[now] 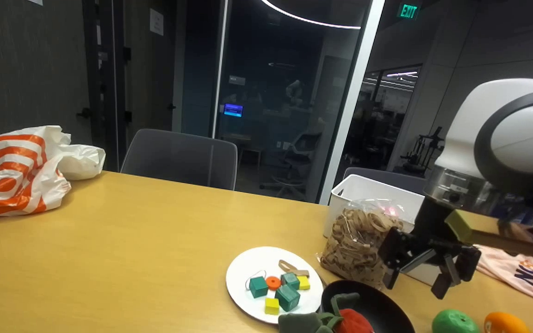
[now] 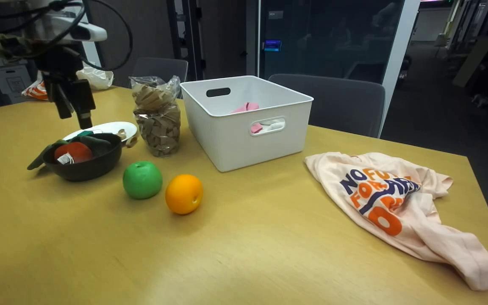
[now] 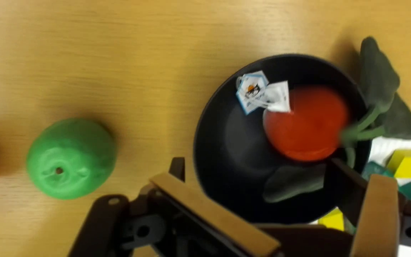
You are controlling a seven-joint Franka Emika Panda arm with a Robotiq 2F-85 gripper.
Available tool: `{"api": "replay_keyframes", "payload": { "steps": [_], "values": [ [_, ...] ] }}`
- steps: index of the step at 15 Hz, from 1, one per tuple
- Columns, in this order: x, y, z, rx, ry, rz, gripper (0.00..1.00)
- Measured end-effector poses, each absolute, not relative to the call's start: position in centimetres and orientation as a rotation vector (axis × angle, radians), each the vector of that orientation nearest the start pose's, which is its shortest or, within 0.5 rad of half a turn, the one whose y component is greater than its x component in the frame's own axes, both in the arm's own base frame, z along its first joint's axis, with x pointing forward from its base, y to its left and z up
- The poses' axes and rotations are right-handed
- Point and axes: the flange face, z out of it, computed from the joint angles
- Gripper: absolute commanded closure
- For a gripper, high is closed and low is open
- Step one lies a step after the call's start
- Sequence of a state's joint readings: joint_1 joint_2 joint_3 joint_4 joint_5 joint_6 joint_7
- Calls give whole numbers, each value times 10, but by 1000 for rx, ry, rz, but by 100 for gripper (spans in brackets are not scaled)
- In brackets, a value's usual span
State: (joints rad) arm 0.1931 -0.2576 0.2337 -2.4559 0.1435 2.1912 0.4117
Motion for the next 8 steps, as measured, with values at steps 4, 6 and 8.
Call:
{"api": "replay_keyframes", "payload": {
  "steps": [4,6,8],
  "values": [
    [390,236,358,-3135,-174,88,0],
    [394,246,342,-3168,-268,98,0],
    [404,250,327,-3193,-328,125,0]
  ]
}}
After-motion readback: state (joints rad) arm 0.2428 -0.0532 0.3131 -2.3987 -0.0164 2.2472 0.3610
